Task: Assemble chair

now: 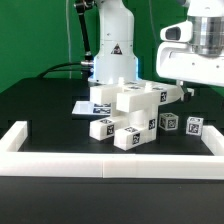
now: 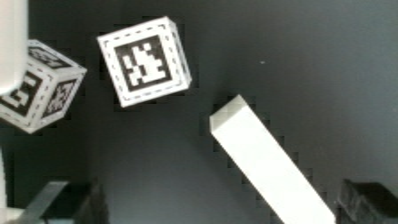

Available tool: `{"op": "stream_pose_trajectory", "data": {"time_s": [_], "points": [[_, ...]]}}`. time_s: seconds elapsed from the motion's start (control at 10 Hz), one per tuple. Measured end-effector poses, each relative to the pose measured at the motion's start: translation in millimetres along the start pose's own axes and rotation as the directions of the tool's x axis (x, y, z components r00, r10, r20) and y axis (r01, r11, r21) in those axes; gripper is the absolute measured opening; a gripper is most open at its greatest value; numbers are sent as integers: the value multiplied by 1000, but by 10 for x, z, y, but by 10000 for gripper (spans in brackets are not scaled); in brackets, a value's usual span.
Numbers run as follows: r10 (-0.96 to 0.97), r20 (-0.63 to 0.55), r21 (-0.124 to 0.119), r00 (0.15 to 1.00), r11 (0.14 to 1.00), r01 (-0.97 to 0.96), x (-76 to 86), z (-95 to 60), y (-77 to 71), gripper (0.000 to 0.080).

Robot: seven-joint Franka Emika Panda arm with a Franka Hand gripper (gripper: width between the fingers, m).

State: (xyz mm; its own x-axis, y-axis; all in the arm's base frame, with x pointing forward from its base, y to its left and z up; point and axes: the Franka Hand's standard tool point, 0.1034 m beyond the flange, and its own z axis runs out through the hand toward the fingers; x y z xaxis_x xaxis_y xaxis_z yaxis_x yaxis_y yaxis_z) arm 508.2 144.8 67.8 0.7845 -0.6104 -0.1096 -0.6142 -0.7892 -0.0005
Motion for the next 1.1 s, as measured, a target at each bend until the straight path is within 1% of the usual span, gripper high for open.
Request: {"op": "stream_pose_trajectory", "data": {"time_s": [0.2,0.5,1.1], "points": [[-4,7,-12,1000,1000,4,-52,63,50,649],[-3,7,-13,1000,1000,3,-22,61,84,649],[-10,5,-16,1000,1000,10,108,55,213,649]]}}
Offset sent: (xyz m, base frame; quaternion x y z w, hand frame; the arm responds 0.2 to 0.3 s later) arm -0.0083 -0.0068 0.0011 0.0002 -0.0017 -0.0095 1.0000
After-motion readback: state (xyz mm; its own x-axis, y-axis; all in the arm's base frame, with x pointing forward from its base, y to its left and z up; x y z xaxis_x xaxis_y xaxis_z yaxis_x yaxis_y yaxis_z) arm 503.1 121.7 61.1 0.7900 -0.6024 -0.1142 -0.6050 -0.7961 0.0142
